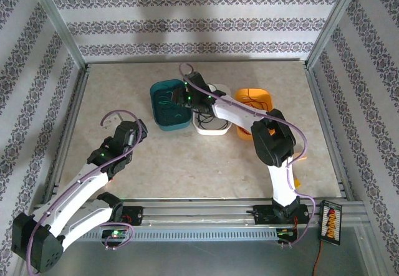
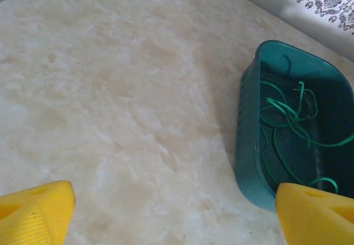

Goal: Untangle the cables

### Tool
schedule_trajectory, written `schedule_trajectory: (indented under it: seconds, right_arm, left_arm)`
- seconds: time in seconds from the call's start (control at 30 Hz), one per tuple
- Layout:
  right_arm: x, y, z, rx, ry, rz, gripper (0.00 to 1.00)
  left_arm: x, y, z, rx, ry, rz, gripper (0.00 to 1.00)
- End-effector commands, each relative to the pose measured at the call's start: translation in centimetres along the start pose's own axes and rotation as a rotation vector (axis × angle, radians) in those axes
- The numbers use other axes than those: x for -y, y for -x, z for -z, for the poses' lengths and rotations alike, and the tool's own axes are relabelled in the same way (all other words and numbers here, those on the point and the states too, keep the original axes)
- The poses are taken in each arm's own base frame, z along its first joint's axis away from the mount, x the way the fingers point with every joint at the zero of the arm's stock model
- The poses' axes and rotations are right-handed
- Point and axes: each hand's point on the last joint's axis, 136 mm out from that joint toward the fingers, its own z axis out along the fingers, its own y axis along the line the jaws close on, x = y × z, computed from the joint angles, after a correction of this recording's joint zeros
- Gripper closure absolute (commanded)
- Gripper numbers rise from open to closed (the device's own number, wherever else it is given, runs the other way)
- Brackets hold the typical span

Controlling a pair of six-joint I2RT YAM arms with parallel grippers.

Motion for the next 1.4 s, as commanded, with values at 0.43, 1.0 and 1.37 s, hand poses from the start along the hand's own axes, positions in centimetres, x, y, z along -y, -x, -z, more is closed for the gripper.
schedule_trajectory:
  seconds: [0.43, 1.0, 1.37]
  right_arm:
    - [10.4, 3.1, 21.7, 0.425, -0.332, 0.149, 0.50]
    - [26.0, -2.0, 34.1, 0.773, -0.769, 0.161, 0.26]
    - [30.5, -2.8, 28.8, 0.726, -0.918, 0.232, 0.02]
  left_arm:
    - [-3.0, 0.1, 0.1, 0.009, 0.170, -0.096, 0.01]
    - [-11.1, 0.9, -1.4, 0.014, 0.533, -0.206, 0.01]
    - [-9.4, 5.5, -2.8, 0.271, 0.436, -0.156, 0.01]
